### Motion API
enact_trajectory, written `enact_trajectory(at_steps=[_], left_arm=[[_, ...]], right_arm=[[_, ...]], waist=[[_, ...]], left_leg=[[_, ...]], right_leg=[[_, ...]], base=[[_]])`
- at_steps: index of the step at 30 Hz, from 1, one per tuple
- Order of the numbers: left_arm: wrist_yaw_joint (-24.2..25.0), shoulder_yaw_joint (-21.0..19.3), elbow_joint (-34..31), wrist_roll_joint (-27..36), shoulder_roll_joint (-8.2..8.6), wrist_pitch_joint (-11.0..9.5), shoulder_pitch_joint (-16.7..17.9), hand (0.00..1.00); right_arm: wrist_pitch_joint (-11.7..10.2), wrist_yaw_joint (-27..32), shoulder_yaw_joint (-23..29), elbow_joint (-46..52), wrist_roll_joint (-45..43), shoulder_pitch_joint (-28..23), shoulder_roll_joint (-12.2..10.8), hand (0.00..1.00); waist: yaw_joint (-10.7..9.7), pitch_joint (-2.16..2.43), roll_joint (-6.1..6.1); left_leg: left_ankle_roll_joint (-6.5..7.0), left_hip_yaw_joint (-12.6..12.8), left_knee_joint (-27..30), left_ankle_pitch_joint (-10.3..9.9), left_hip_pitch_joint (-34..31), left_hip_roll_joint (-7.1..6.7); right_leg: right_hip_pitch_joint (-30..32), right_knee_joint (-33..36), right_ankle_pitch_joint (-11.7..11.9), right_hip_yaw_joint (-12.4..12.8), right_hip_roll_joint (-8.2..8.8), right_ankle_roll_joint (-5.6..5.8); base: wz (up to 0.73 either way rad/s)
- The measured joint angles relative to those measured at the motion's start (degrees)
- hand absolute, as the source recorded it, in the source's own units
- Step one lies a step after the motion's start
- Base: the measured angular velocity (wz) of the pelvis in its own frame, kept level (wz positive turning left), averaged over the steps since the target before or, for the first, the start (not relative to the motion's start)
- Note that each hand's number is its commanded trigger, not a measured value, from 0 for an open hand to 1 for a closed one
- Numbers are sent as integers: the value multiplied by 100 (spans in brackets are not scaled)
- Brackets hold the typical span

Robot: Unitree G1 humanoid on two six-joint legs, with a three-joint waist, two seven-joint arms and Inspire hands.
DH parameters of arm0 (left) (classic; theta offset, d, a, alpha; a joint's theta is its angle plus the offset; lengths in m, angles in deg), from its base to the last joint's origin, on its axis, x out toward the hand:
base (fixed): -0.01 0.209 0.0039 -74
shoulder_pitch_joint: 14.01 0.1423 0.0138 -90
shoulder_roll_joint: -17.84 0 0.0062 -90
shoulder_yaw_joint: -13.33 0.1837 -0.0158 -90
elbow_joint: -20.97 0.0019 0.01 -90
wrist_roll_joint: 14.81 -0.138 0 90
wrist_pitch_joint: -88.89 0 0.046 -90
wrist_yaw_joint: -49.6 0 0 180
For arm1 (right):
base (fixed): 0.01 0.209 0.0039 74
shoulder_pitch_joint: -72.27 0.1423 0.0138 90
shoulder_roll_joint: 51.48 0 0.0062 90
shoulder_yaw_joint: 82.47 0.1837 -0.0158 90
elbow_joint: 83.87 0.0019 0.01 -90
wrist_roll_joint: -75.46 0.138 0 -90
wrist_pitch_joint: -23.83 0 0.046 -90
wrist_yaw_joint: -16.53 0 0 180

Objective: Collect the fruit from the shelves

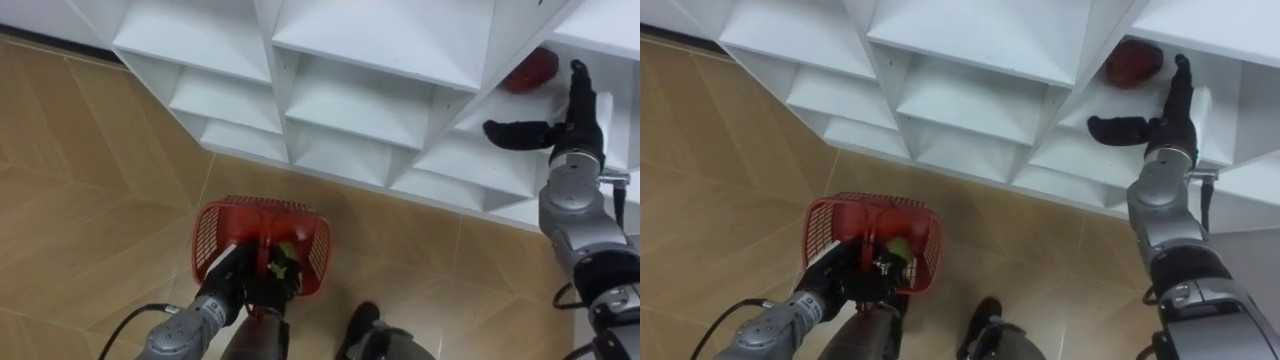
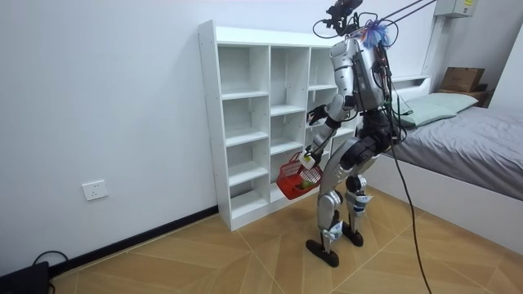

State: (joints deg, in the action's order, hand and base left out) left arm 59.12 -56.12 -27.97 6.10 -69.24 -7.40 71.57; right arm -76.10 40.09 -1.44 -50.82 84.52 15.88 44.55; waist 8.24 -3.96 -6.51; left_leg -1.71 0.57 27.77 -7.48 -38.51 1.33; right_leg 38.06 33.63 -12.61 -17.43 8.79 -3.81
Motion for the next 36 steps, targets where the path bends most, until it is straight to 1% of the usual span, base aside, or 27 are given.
enact_trajectory(at_steps=[12, 14, 20, 24, 30, 36], left_arm=[[-2, 3, 0, 10, 0, 0, -8, 100], [-2, 7, -2, 26, 0, 1, -52, 100], [-11, 112, 0, 476, -42, 16, -53, 100], [-52, 110, -1, 651, -54, 70, -56, 100], [-189, 138, -2, 658, -70, 100, -75, 100], [-324, 155, -2, 654, -93, 101, -82, 100]], right_arm=[[-1, -48, -59, -22, -10, 5, 42, 0], [-1, -48, -59, -27, 4, 11, 42, 0], [11, 3, -104, -33, 201, 56, 39, 0], [121, 46, -103, -33, 240, 118, 39, 0], [134, 187, -104, -33, 431, 152, 39, 0], [134, 236, -103, -24, 442, 169, 38, 0]], waist=[[-3, -3, -5], [-4, -3, -5], [-3, -3, -5], [-4, -3, -6], [-8, -7, -11], [-17, -10, -16]], left_leg=[[0, 1, -4, 0, -1, 1], [0, 1, -1, 0, -2, 1], [0, 1, -7, 0, 1, 1], [0, 1, -13, 0, 1, 0], [0, -1, -15, 0, -4, 0], [0, 0, -16, 0, -25, 4]], right_leg=[[1, -3, 0, -1, -1, 0], [1, -3, 0, -1, -1, 0], [0, 0, 2, 3, -2, -1], [1, 0, 2, 7, -1, 0], [2, -15, 1, 2, -2, 0], [9, -36, 2, -7, -10, 2]], base=[[0], [0], [0], [0], [0], [0]])
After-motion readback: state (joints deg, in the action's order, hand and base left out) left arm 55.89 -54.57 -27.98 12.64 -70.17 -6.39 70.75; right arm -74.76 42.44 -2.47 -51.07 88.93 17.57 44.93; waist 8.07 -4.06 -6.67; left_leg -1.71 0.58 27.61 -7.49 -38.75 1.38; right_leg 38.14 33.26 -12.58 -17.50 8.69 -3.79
